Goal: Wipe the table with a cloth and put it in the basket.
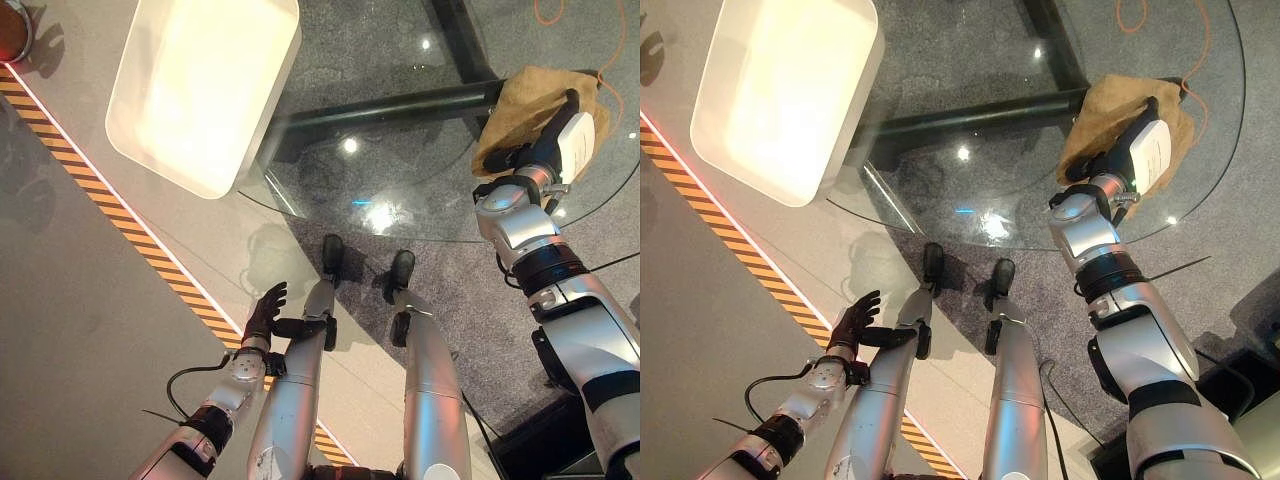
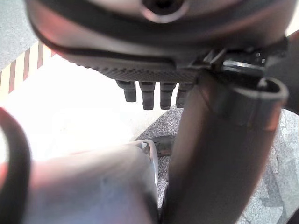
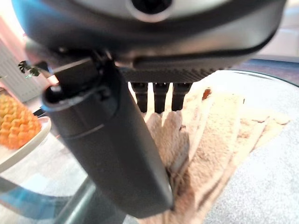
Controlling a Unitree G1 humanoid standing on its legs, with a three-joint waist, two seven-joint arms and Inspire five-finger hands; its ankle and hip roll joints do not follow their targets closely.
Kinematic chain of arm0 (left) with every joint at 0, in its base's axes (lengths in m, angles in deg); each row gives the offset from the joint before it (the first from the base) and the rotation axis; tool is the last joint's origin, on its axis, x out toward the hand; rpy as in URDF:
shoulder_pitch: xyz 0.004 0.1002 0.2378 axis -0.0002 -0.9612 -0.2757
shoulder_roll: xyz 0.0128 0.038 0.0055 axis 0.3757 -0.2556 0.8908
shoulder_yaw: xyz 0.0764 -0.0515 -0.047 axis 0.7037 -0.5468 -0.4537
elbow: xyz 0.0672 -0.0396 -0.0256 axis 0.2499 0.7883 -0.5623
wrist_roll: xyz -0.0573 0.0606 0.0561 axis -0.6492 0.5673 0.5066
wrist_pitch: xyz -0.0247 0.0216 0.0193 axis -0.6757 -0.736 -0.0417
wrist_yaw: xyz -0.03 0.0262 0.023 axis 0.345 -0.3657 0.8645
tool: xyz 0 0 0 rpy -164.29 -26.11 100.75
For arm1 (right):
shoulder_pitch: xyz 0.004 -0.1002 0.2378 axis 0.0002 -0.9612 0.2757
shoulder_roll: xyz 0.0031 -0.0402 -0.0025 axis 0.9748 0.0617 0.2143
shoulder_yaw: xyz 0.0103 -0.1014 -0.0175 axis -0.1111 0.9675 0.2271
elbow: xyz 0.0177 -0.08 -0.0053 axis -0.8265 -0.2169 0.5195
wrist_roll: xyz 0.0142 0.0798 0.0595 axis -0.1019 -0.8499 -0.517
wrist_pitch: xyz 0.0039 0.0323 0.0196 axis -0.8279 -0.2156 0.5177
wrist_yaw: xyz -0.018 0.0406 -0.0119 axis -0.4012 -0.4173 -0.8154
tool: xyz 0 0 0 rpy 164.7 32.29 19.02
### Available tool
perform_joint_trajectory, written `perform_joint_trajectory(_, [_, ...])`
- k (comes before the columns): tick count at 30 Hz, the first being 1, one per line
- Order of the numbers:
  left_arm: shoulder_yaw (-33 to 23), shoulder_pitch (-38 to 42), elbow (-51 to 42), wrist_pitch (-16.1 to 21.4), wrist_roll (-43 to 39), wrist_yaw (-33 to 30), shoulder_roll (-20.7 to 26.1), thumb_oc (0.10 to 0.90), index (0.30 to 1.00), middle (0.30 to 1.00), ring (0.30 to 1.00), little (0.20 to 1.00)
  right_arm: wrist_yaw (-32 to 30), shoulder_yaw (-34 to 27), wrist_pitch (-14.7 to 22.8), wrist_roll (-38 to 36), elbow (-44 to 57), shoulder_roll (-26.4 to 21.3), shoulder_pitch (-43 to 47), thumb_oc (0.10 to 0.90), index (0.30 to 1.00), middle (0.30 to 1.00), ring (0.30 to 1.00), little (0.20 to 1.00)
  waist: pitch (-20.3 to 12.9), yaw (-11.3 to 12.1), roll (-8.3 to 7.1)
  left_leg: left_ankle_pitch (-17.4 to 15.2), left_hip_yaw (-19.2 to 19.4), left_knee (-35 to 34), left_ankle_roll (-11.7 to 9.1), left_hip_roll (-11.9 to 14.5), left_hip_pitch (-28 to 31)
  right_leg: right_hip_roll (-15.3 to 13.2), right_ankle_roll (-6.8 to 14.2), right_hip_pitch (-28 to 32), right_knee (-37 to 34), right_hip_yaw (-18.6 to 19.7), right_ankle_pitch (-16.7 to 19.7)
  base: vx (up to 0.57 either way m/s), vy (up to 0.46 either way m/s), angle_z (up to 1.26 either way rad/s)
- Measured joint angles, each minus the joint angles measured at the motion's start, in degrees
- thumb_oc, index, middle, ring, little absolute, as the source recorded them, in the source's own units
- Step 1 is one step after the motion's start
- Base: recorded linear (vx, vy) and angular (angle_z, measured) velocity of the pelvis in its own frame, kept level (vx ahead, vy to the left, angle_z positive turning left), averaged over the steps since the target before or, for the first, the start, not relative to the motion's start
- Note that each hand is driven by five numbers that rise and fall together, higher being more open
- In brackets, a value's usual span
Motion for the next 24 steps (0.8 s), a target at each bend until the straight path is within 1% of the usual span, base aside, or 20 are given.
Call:
perform_joint_trajectory(1, [0.24, 0.31, -0.22, 0.06, -0.07, 0.03, -0.07, 0.800, 0.900, 0.900, 0.900, 0.900, -0.16, -0.01, 0.10, 0.82, -0.70, -1.49, 0.19, 0.100, 0.300, 0.300, 0.300, 0.200, 0.00, 0.56, 0.02, -0.74, 0.03, 0.37, -1.03, -0.19, -0.52, -0.45, -0.39, -0.36, -0.27, -0.19, 0.25, 0.00, 0.006, 0.05])
perform_joint_trajectory(3, [0.23, 0.39, -0.43, 0.30, -0.45, 0.05, -0.11, 0.800, 0.900, 0.900, 0.900, 0.900, 0.15, -0.01, 0.09, 0.66, -1.98, -2.86, 1.14, 0.100, 0.300, 0.300, 0.300, 0.200, -0.06, 1.00, 0.27, -0.76, -0.03, 1.31, -1.02, -0.25, -1.32, -0.44, -0.56, -0.89, 0.54, -0.18, 0.40, 0.00, 0.000, 0.00])
perform_joint_trajectory(8, [0.60, 0.45, -0.57, 0.32, -1.01, 0.05, -0.26, 0.800, 0.900, 0.900, 0.900, 0.900, 0.22, -0.20, -0.01, 0.66, -4.38, -3.81, 2.16, 0.100, 0.300, 0.300, 0.300, 0.200, -0.05, 1.89, 0.38, -0.74, -0.24, 1.20, -1.01, -0.39, -1.29, -0.45, -0.60, -1.03, 0.71, -0.11, 0.44, 0.00, 0.006, 0.03])
perform_joint_trajectory(10, [0.67, 0.45, -0.57, 0.33, -1.15, 0.03, -0.24, 0.800, 0.900, 0.900, 0.900, 0.900, 0.22, -0.17, -0.06, 0.65, -4.37, -3.66, 2.15, 0.100, 0.300, 0.300, 0.300, 0.200, -0.05, 1.88, 0.38, -0.36, -0.48, 1.97, -0.51, -0.35, -1.31, -0.31, -0.61, -0.95, 1.39, -0.20, 0.40, 0.00, 0.004, -0.04])
perform_joint_trajectory(11, [0.69, 0.45, -0.51, 0.33, -1.15, 0.00, -0.21, 0.800, 0.900, 0.900, 0.900, 0.900, 0.28, -0.02, -0.04, 0.65, -4.36, -3.13, 2.11, 0.100, 0.300, 0.300, 0.300, 0.200, -0.06, 1.80, 0.39, 0.37, -0.68, 2.67, 0.45, -0.18, -1.20, 0.03, -0.70, -0.67, 2.06, -0.19, 0.28, -0.01, 0.003, -0.12])
perform_joint_trajectory(16, [0.69, 0.51, -0.38, 0.34, -1.15, -0.02, -0.10, 0.800, 0.900, 0.900, 0.900, 0.900, 0.30, 0.19, 0.00, 0.64, -4.17, -2.09, 2.05, 0.100, 0.300, 0.300, 0.300, 0.200, -0.07, 0.59, 0.41, 0.68, -1.34, 3.30, 0.33, -0.06, -1.11, 0.17, -0.79, -0.03, 2.19, -0.81, -0.24, -0.01, 0.005, 0.02])
perform_joint_trajectory(24, [0.75, 0.51, -0.29, 0.40, -1.23, -0.02, -0.09, 0.800, 0.900, 0.900, 0.900, 0.900, 2.18, 0.15, 0.71, 0.22, -4.32, -2.71, 1.97, 0.100, 0.300, 0.300, 0.300, 0.200, -0.06, 0.63, 0.42, 0.88, -1.76, 3.17, 0.03, 0.21, -1.13, 0.30, -1.11, 0.09, 2.22, -1.38, -0.44, 0.00, 0.001, 0.01])
